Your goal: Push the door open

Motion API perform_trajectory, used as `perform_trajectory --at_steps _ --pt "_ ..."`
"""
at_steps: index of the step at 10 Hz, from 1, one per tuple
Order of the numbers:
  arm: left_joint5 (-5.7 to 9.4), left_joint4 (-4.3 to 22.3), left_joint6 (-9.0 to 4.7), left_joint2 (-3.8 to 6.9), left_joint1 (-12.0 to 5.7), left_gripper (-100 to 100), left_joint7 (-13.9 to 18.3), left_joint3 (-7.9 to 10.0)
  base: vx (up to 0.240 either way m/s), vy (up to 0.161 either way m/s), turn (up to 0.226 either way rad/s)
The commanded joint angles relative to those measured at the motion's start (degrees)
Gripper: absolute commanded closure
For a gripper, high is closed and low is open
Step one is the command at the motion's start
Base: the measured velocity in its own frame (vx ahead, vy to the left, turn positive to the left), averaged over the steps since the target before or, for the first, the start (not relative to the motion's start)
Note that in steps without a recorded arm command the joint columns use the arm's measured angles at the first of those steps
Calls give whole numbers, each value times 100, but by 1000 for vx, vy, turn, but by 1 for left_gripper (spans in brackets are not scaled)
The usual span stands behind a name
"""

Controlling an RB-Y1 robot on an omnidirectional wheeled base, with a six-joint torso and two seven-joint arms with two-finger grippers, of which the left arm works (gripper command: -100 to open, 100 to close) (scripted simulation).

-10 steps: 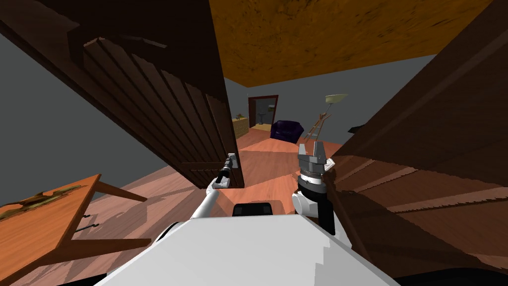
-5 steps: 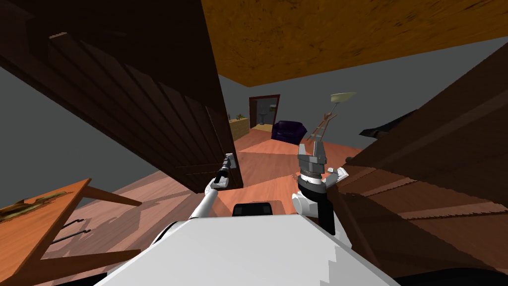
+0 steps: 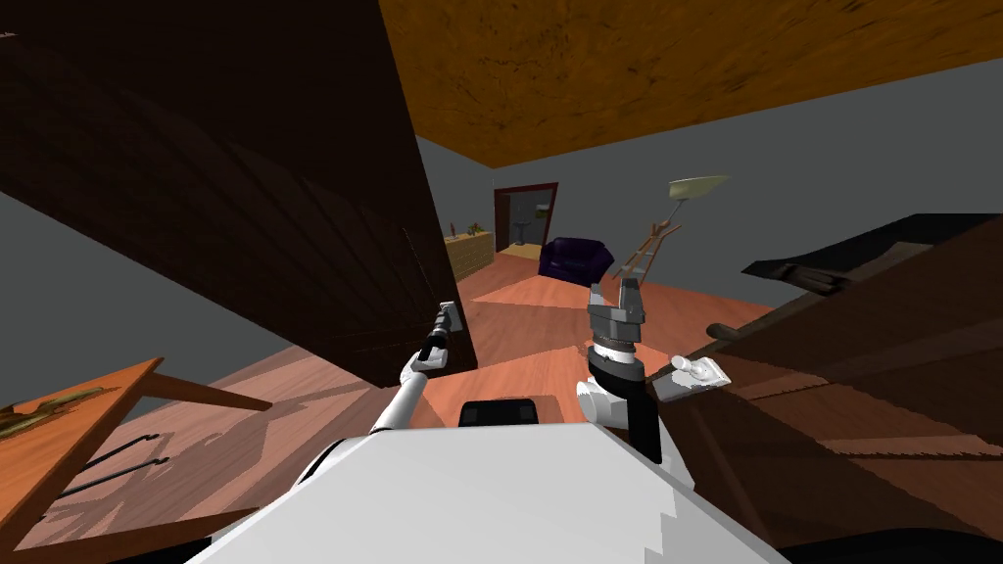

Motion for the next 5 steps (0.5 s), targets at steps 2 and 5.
perform_trajectory --at_steps 2,5 --pt "31 35 -13 46 -7 100 -76 254 165 -85 68" --pt "65 78 -21 70 -19 100 -139 485 184 -93 84"
